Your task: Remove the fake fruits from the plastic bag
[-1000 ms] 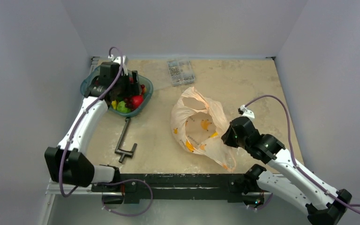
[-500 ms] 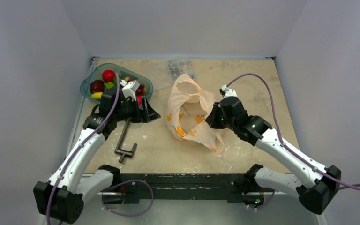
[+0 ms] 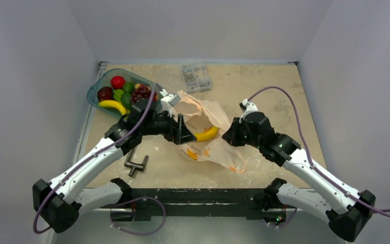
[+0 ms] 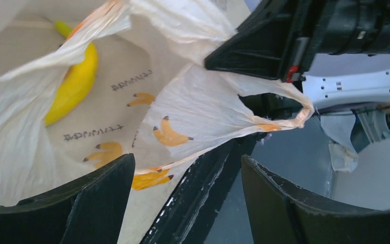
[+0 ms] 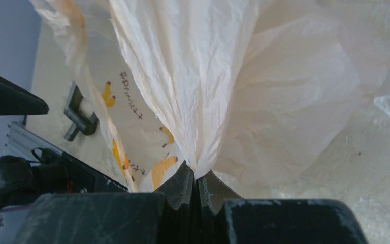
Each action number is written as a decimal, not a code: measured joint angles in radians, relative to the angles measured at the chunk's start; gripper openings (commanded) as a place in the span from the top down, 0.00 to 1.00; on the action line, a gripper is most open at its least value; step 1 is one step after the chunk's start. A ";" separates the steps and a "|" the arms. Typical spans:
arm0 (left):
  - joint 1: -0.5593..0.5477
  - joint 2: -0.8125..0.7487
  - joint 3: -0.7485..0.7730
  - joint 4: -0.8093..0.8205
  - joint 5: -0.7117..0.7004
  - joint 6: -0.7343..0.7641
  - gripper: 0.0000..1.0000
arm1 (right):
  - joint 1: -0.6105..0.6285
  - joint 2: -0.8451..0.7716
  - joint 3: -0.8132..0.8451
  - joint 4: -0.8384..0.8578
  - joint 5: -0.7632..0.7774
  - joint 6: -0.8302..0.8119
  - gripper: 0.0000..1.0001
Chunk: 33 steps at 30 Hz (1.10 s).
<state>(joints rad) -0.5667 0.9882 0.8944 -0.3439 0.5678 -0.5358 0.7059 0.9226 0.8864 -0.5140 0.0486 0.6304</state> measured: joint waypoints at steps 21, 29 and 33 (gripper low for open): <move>-0.376 0.451 0.200 -0.084 -0.477 0.169 0.45 | 0.000 -0.002 -0.194 -0.024 -0.040 0.069 1.00; -0.376 0.575 0.200 -0.047 -0.609 0.272 0.37 | 0.000 -0.015 -0.189 -0.032 -0.035 0.069 1.00; -0.371 0.657 0.224 0.014 -0.630 0.338 0.37 | 0.000 -0.014 -0.189 -0.033 -0.039 0.069 1.00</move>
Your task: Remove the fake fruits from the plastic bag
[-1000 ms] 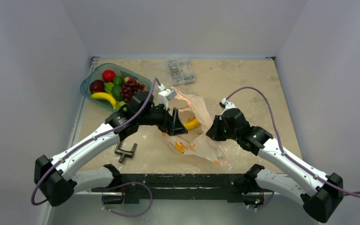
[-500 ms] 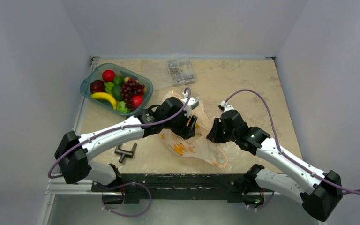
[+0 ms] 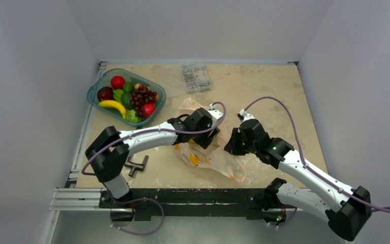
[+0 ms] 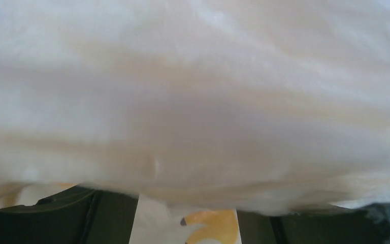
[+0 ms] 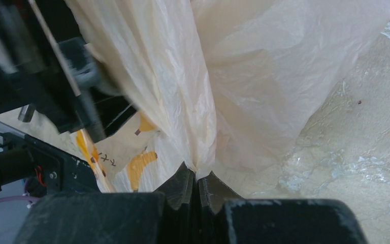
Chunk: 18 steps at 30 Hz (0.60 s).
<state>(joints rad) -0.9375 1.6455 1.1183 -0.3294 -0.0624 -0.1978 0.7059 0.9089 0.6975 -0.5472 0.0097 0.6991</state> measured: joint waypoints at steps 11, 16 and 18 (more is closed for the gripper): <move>0.050 0.207 0.043 0.127 -0.035 0.080 0.46 | 0.000 -0.002 0.000 -0.009 0.000 0.000 1.00; 0.051 0.243 0.043 0.142 -0.035 0.085 0.66 | 0.000 -0.001 0.000 -0.010 0.002 0.000 1.00; 0.050 0.243 0.043 0.145 -0.032 0.084 0.71 | 0.000 -0.001 0.000 -0.011 0.006 0.000 1.00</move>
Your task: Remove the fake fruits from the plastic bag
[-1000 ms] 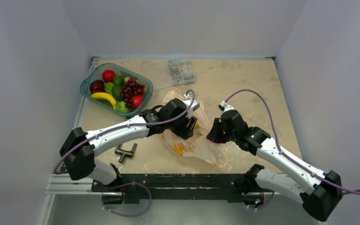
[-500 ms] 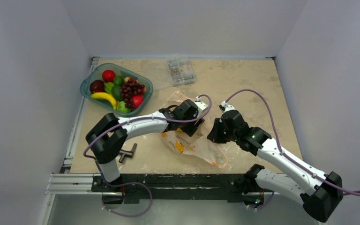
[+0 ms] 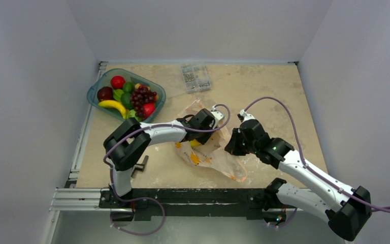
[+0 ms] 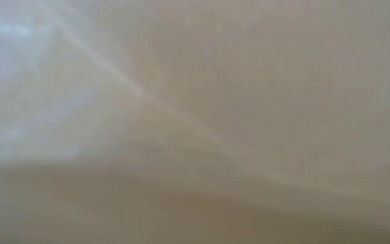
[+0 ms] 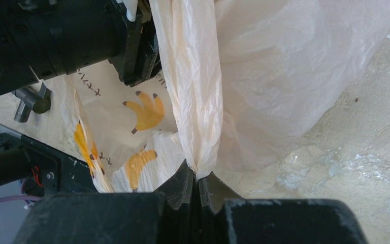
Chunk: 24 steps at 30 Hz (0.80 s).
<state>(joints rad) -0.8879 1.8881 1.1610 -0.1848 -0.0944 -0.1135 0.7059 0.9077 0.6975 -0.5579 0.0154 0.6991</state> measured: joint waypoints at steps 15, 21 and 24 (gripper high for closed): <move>-0.005 -0.266 -0.097 0.003 0.307 -0.105 0.82 | 0.000 0.034 0.003 -0.011 0.091 0.032 1.00; -0.005 -0.367 -0.130 0.070 0.500 -0.167 0.84 | 0.000 0.033 0.011 -0.030 0.153 0.060 1.00; -0.005 -0.401 -0.139 0.117 0.613 -0.200 0.85 | 0.000 0.025 0.023 -0.060 0.212 0.083 1.00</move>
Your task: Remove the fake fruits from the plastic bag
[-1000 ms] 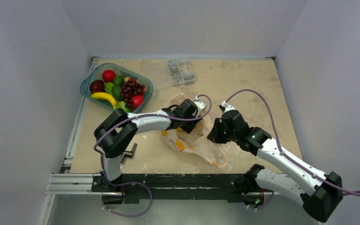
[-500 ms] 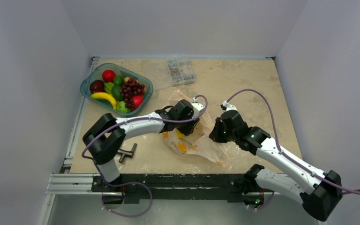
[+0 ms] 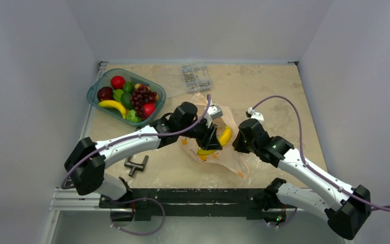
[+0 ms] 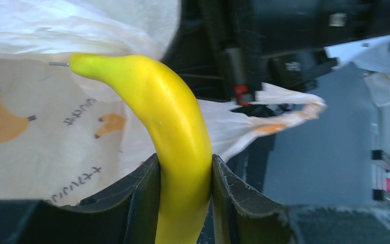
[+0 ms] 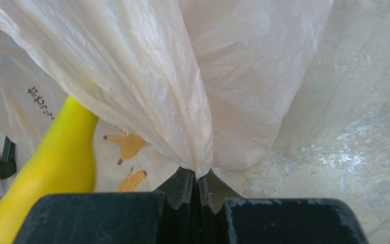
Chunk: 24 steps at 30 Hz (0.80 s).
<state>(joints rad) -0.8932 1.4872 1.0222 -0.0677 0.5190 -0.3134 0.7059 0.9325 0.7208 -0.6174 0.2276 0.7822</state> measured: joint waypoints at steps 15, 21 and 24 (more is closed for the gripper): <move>0.130 -0.317 -0.006 0.108 0.196 -0.138 0.85 | -0.103 0.063 0.115 -0.159 0.278 0.127 1.00; 0.325 -0.459 -0.007 -0.067 -0.022 -0.138 0.92 | -0.328 0.056 0.115 -0.182 0.280 0.091 1.00; 0.442 -0.510 -0.007 -0.175 -0.156 -0.140 0.93 | -0.389 0.040 0.115 -0.201 0.283 0.088 1.00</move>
<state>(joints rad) -0.4515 0.9768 1.0149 -0.2432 0.3634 -0.4534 0.3168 0.9722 0.8360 -0.8185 0.5102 0.8700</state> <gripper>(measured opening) 0.359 0.004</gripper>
